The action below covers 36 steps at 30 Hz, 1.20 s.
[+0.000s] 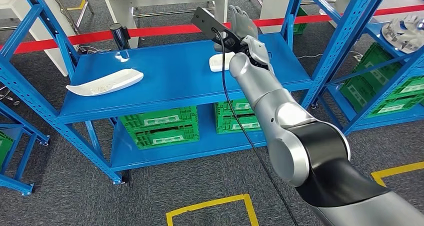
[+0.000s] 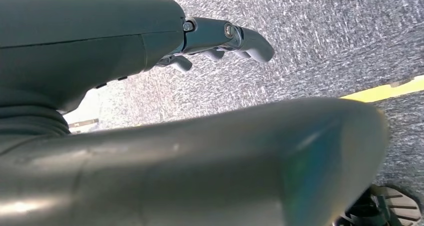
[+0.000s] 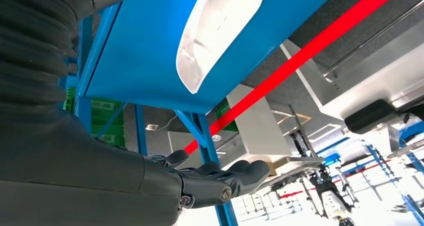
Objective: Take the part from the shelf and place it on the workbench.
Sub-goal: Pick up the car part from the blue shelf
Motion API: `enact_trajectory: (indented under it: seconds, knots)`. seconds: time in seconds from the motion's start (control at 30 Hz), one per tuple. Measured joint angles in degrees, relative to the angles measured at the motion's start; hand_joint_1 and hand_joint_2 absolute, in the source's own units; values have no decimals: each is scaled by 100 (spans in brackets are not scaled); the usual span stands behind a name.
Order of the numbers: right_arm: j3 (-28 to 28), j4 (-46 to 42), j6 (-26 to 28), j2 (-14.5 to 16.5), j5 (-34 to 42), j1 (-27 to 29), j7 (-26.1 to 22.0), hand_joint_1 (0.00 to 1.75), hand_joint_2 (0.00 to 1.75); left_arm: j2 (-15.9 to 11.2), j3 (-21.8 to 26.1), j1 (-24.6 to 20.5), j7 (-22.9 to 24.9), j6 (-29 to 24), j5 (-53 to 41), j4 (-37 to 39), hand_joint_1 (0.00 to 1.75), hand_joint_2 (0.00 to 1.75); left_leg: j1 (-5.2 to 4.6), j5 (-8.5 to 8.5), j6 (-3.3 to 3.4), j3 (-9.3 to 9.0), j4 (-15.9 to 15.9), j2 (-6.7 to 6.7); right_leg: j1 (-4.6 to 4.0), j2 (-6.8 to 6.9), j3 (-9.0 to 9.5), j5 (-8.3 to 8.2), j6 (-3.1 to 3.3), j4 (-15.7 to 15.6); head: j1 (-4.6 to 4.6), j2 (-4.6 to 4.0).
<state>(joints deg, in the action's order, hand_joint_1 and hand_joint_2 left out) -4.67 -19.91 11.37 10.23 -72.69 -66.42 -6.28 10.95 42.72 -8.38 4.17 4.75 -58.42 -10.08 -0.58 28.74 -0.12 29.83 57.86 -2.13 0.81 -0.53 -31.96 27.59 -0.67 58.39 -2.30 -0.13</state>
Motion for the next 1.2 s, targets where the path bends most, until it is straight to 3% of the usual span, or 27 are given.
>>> enact_trajectory:
  seconds: [0.8, 0.9, 0.97, 1.07, 1.2]
  knots:
    - [-33, 0, -55, 0, 58, 73, -8, 0, 175, -9, 12, -9, -277, 0, 32, -4, 0, 0, -8, 2, 6, 35, 38, 1, 23, 2, -18, -22, -24, -3, 0, 0]
    - [-36, 0, -55, 0, 58, 82, -9, 0, 175, -14, 12, -9, -277, 1, 32, -4, 0, 0, -18, 4, 32, 70, 65, 1, 28, 2, -35, -38, -49, -11, 0, 0]
    - [-39, 0, -55, 0, 55, 86, -9, 0, 175, -19, 12, -9, -279, 1, 32, -4, 0, 0, -13, 14, 88, 110, 45, 0, 26, 2, -49, -80, -85, 29, -1, 0]
    - [-43, 0, -55, 1, 46, 79, -10, 0, 175, -20, 13, -5, -297, 1, 32, -7, 0, 0, 23, 35, 201, 29, -18, 6, 23, 14, -231, -40, -132, 337, -6, 0]
    - [-69, 1, -56, 5, 40, 118, -15, 0, 175, -22, 17, 4, -313, 0, 31, -7, 0, 0, 34, 68, 217, -44, -16, 9, 25, 26, -1061, 369, -171, 1563, -11, 0]
